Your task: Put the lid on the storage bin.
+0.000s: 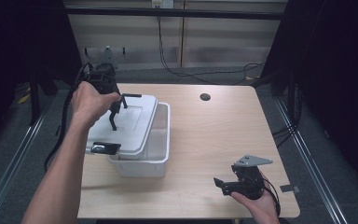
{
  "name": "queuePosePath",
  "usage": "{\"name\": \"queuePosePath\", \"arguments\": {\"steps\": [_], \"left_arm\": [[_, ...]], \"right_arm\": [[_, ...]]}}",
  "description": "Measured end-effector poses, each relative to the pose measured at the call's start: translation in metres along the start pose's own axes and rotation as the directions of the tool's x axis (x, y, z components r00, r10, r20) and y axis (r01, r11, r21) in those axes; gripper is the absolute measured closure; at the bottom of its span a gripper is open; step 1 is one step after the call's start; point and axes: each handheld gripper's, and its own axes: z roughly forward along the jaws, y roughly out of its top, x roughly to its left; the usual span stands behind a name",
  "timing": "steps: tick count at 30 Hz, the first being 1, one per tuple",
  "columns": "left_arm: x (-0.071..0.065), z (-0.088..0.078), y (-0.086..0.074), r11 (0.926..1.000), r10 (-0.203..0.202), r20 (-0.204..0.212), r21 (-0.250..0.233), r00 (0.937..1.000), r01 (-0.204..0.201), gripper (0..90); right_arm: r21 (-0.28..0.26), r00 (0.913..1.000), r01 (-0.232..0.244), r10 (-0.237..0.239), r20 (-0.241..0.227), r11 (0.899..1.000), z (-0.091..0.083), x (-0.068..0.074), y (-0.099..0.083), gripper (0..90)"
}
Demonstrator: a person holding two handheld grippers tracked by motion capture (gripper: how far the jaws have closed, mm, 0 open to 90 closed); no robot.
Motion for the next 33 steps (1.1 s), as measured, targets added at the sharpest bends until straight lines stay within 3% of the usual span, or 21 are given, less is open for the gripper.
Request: {"name": "queuePosePath", "arguments": {"steps": [5,9,13,19,25,26,33], "left_arm": [[-0.005,0.004,0.0,0.9993,-0.037,-0.003,-0.012,0.9993,0.036,84.8],[-0.012,0.01,-0.001,0.9996,-0.027,0.007,0.001,0.9996,0.027,84.7],[-0.017,0.016,-0.002,0.9974,-0.072,-0.007,-0.01,0.9974,0.072,84.6],[-0.024,0.016,-0.002,0.9929,-0.108,0.018,-0.048,0.994,0.108,84.7],[-0.024,0.018,-0.003,0.9922,-0.114,0.023,-0.048,0.9932,0.115,84.8],[-0.025,0.018,-0.003,0.9948,-0.096,0.018,-0.033,0.9952,0.096,84.8],[-0.029,0.024,-0.004,0.9931,-0.11,0.013,-0.039,0.9939,0.11,84.9]], "right_arm": [[0.0,1.0,-0.001,0.001,0.001,1.0,0.0,0.0,0.0,16.6],[0.0,1.0,-0.002,0.002,0.0,1.0,0.0,0.0,0.0,16.6],[0.0,1.0,0.0,0.0,0.0,1.0,0.0,0.0,0.0,16.6],[-0.002,1.0,0.0,0.0,-0.002,1.0,-0.001,0.0,0.0,16.6],[-0.003,1.0,-0.002,0.002,0.001,1.0,-0.001,0.0,-0.001,16.6],[-0.002,1.0,-0.003,0.003,0.001,1.0,-0.001,0.0,-0.001,16.6],[-0.001,1.0,-0.002,0.002,-0.001,1.0,-0.001,0.0,0.0,16.6]]}}
